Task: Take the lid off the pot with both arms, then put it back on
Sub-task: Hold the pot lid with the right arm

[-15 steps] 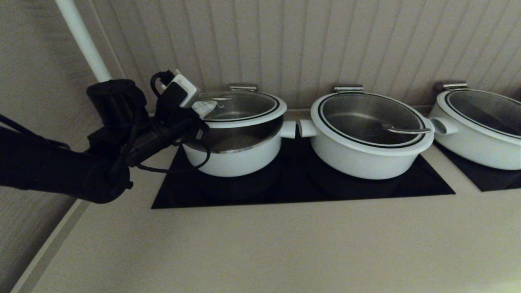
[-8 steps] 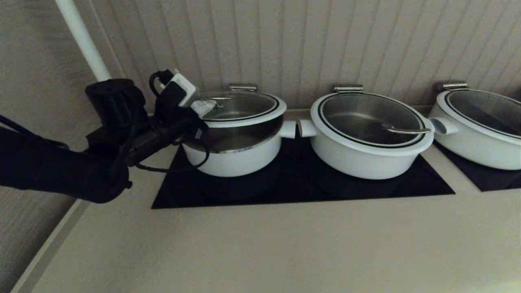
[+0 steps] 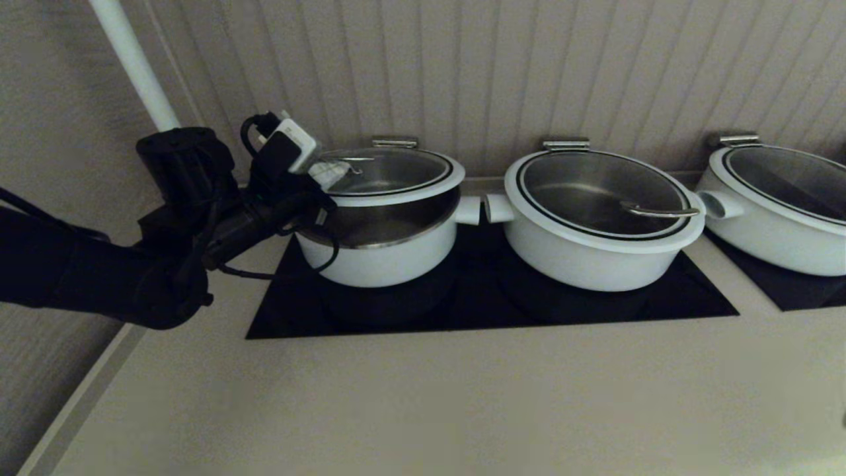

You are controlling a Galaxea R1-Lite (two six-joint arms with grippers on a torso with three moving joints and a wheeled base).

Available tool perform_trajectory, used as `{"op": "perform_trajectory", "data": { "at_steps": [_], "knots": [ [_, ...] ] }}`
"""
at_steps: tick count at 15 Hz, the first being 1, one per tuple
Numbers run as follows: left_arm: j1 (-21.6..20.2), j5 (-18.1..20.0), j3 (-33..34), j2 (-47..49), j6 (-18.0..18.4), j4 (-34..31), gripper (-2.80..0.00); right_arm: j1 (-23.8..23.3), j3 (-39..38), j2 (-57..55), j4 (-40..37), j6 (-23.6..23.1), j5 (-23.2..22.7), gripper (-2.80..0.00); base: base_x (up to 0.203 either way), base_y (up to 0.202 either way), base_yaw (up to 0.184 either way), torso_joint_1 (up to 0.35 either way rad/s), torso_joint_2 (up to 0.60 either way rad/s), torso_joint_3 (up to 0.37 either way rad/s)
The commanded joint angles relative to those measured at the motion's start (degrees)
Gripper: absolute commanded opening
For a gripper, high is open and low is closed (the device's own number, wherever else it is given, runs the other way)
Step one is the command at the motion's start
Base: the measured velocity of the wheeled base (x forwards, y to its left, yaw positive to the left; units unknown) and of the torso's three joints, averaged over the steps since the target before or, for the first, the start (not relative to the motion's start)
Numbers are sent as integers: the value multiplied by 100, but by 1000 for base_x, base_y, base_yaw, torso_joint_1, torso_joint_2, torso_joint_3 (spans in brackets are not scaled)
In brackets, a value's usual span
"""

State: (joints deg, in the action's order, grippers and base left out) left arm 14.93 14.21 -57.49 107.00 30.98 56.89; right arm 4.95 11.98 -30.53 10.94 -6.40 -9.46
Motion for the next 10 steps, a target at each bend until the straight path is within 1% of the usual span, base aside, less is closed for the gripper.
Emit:
{"op": "perform_trajectory", "data": {
  "at_steps": [1,7,10],
  "knots": [
    [1,11,1,14,13,33,-280,9,-2,-825,290,-279,-270,-280,0,0,0,0,0,0],
    [1,11,-25,68,2,41,-280,14,16,-2364,1490,-1319,-1134,-280,0,0,0,0,0,0],
    [-8,11,-25,84,-13,41,-280,137,85,-3177,2242,-1558,-1503,-280,0,0,0,0,0,0]
  ]
}}
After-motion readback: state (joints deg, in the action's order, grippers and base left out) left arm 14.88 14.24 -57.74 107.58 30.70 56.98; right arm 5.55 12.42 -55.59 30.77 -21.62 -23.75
